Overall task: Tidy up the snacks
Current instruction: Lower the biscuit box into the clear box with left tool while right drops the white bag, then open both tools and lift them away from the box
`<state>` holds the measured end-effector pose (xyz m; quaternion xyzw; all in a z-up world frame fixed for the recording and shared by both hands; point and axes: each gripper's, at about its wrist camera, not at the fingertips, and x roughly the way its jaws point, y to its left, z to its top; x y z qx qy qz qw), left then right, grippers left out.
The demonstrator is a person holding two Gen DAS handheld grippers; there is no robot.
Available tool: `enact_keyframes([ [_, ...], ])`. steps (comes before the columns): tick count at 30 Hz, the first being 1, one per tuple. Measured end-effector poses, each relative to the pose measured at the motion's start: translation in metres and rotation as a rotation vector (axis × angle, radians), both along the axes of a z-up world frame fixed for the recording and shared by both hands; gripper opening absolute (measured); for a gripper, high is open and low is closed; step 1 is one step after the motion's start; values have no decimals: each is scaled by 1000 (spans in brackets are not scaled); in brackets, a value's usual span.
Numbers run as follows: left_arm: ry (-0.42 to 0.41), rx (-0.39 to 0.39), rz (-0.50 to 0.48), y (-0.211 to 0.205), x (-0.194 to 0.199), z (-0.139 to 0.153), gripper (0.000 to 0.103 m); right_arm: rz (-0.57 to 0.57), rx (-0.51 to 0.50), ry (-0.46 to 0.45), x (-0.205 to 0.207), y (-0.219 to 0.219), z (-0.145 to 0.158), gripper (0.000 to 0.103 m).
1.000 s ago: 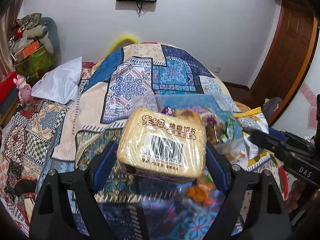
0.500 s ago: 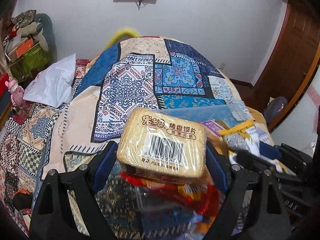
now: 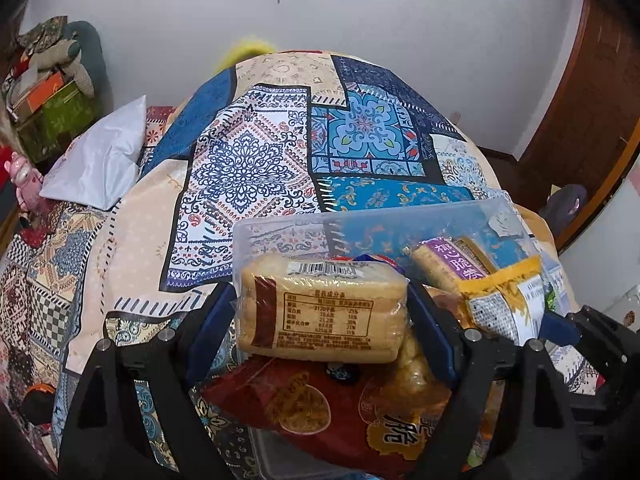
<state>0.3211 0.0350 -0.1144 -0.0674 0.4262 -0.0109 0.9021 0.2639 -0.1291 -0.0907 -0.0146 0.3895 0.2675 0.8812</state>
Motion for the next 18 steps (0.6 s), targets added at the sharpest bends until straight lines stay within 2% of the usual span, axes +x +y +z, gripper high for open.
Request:
enact_keyframes([
  [5,-11,24,-8,-1,-10,11,88,-17,-4,24,-1,-2,4,45],
  [7,-31,55,-22,-6,-18,19,89,-29,8,33,-2,-5,8,58],
  [11,-62,88,-47,-13,-35,34,89,-46,13,7,-9,-11,20,60],
  [14,-83,86,-61,-16,-51,46,89,-49,16,-11,-17,-18,31,61],
  [18,-106,79,-74,-17,-73,59,89,-64,3,-38,-29,-31,40,68],
])
